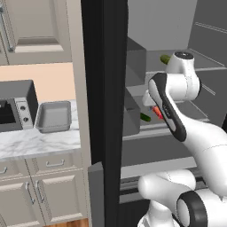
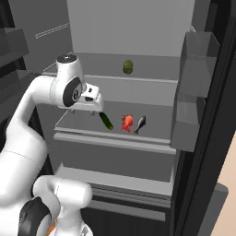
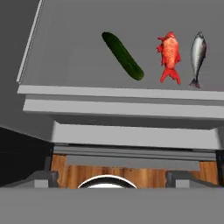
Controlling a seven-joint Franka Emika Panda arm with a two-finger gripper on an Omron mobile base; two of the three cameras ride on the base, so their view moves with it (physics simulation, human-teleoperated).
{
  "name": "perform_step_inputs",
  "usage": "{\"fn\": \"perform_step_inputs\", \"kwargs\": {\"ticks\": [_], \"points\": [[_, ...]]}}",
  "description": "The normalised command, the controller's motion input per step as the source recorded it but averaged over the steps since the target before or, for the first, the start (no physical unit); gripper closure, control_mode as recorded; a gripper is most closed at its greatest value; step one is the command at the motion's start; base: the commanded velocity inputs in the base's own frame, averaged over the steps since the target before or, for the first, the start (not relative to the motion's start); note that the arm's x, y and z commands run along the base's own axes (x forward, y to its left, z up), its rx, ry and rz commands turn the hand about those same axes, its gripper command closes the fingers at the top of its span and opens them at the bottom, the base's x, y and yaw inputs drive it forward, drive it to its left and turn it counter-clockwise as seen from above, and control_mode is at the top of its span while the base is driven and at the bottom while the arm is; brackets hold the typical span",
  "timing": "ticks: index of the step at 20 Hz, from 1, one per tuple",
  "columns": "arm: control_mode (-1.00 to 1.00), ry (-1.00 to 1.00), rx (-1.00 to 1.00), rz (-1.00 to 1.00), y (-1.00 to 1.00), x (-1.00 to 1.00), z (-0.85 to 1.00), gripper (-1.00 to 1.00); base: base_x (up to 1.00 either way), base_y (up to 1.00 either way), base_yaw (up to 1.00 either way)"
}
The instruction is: Place one cucumber and one fish in each tupperware on the nearby counter, to pack two identical lunches.
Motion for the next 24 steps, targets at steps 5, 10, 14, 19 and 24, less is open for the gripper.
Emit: {"fn": "perform_step_inputs", "kwargs": {"ticks": [5, 10, 14, 19, 24], "points": [[-1.00, -0.19, 0.00, 0.00, -0.48, -0.05, 0.63, -1.00, 0.00, 0.00, 0.00], [-1.00, -0.12, 0.00, 0.00, -0.40, 0.02, 0.62, -1.00, 0.00, 0.00, 0.00], [-1.00, -0.01, -0.01, 0.00, -0.57, 0.21, 0.44, -1.00, 0.00, 0.00, 0.00], [-1.00, 0.00, -0.02, -0.01, -0.44, 0.59, 0.35, -1.00, 0.00, 0.00, 0.00], [-1.00, -0.15, 0.00, 0.00, -0.20, 0.70, 0.20, -1.00, 0.00, 0.00, 0.00]]}}
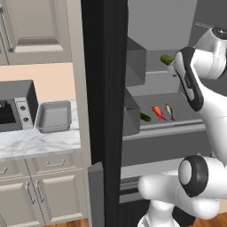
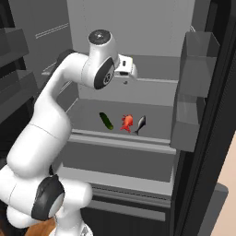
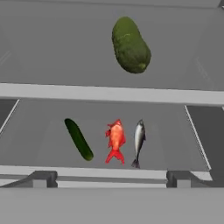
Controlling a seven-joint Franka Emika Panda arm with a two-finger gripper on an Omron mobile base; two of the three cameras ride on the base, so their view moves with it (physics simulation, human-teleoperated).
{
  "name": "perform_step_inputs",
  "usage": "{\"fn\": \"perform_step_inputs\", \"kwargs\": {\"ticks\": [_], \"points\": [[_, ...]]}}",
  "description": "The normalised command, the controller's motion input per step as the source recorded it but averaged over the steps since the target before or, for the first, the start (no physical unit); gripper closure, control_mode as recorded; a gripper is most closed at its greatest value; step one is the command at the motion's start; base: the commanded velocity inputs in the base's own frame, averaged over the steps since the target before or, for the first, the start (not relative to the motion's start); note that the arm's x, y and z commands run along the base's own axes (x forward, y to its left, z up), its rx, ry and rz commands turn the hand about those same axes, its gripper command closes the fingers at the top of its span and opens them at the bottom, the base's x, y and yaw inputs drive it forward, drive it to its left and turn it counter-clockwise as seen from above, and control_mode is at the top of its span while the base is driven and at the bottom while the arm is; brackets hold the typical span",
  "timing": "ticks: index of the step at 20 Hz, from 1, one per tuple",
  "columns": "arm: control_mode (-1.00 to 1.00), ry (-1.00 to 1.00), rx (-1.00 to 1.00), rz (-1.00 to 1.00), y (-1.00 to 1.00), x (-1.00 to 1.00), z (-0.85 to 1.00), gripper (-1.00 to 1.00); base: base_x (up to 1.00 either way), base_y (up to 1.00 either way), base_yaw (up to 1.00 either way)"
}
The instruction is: Place one cucumber and one fish in each tupperware on the nearby counter, to pack two identical lunches.
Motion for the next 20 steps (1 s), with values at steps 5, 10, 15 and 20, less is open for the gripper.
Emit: {"fn": "perform_step_inputs", "kwargs": {"ticks": [5, 10, 15, 20], "points": [[-1.00, -0.03, 0.00, 0.00, -0.26, 0.65, 0.23, -1.00, 0.00, 0.00, 0.00], [-1.00, 0.00, 0.00, 0.00, -0.28, 0.86, 0.19, -1.00, 0.00, 0.00, 0.00], [-1.00, 0.00, 0.02, 0.07, -0.10, 0.80, 0.01, -1.00, 0.00, 0.00, 0.00], [-1.00, 0.00, 0.00, 0.12, 0.00, 0.49, -0.06, -1.00, 0.00, 0.00, 0.00]]}}
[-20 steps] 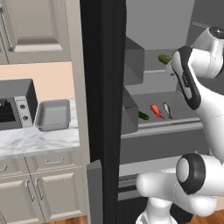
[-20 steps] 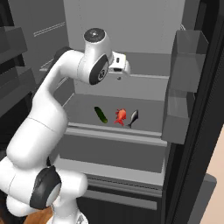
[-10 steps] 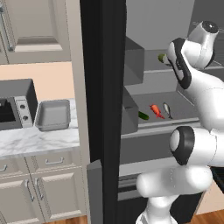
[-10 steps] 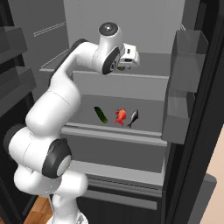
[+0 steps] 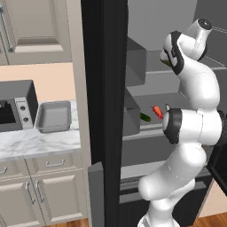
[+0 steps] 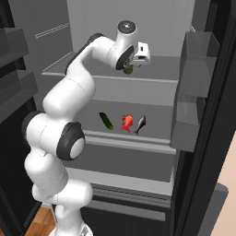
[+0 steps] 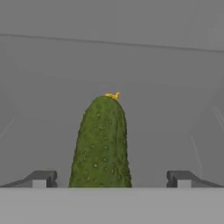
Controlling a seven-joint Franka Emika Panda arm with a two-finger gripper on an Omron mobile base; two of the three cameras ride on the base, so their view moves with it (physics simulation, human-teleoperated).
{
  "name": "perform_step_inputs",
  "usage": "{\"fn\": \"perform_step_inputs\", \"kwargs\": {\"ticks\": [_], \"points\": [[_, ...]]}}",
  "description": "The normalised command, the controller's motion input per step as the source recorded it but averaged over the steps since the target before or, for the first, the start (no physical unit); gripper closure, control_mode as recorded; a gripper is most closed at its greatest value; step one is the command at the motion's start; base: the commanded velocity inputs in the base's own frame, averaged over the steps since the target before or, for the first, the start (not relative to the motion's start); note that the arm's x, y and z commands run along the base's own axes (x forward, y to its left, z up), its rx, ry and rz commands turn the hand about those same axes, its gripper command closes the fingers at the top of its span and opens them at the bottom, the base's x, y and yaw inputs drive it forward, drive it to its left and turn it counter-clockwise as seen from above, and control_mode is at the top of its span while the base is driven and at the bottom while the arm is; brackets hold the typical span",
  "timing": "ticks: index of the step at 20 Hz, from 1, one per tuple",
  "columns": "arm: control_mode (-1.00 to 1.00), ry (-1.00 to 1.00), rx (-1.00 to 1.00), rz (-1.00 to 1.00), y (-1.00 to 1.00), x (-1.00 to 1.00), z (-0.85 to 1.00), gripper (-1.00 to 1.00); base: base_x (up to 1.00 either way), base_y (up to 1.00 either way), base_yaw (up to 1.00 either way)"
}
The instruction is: Place one cucumber and one fish in each tupperware on the nearby counter, to pack two identical lunches.
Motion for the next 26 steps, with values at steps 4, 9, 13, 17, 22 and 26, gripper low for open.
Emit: {"fn": "perform_step_inputs", "kwargs": {"ticks": [4, 9, 13, 17, 22, 26], "points": [[-1.00, 0.00, 0.00, 0.07, 0.03, 0.10, -0.52, -1.00, 0.00, 0.00, 0.00], [-1.00, 0.00, 0.00, 0.04, 0.11, 0.15, -0.52, -1.00, 0.00, 0.00, 0.00], [-1.00, 0.00, 0.00, 0.03, 0.60, 0.03, -0.88, 1.00, 0.00, 0.00, 0.00], [-1.00, -0.09, 0.00, 0.02, 0.11, 0.13, -0.36, 1.00, 0.00, 0.00, 0.00], [-1.00, -0.16, 0.00, 0.01, 0.00, -0.64, -0.10, 1.00, 0.00, 0.00, 0.00], [-1.00, -0.05, -0.01, 0.00, 0.03, -1.00, 0.00, 1.00, 0.00, 0.00, 0.00]]}}
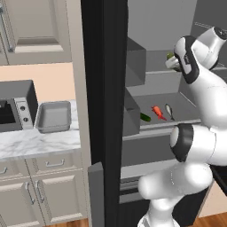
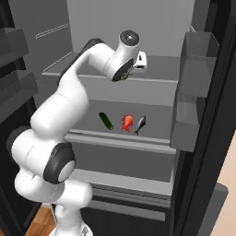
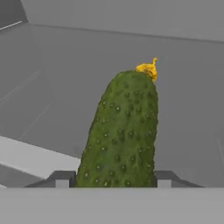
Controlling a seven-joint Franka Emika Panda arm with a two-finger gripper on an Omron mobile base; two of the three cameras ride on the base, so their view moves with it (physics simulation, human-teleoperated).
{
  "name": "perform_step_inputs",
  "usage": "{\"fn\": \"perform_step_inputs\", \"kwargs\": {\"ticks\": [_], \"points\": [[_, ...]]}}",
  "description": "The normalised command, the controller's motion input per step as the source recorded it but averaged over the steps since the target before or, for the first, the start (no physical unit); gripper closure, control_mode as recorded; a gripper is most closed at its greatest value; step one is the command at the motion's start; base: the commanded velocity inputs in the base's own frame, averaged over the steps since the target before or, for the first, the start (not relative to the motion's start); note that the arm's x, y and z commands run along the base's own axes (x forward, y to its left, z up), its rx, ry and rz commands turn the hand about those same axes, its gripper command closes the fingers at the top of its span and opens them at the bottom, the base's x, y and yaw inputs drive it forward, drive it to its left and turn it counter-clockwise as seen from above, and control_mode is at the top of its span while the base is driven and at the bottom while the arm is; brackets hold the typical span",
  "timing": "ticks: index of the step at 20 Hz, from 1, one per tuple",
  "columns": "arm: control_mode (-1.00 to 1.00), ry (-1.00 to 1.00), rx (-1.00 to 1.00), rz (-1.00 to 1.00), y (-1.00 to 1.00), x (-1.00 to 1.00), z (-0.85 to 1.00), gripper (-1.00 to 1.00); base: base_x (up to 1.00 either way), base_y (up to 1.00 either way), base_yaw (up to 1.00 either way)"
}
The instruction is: Place one cucumber and one fish in each tupperware on the nearby counter, to pack two identical lunches.
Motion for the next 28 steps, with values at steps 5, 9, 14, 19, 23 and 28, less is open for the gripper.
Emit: {"fn": "perform_step_inputs", "kwargs": {"ticks": [5, 9, 14, 19, 23, 28], "points": [[-1.00, -0.14, -0.03, 0.00, 0.15, -1.00, -0.17, 1.00, 0.00, 0.00, 0.00], [-1.00, -0.03, -0.05, 0.00, 0.41, -1.00, -0.14, 1.00, 0.00, 0.00, 0.00], [-1.00, 0.00, -0.02, 0.00, 0.35, -0.50, -0.11, 1.00, 0.00, 0.00, 0.00], [1.00, 0.00, 0.00, 0.00, 0.00, 0.01, 0.00, 1.00, -0.43, -0.03, 0.02], [1.00, 0.00, 0.00, 0.00, 0.00, 0.00, 0.00, 1.00, -0.74, -0.47, 0.19], [1.00, 0.00, 0.00, 0.00, 0.00, 0.00, 0.00, 1.00, -0.81, -0.20, 0.17]]}}
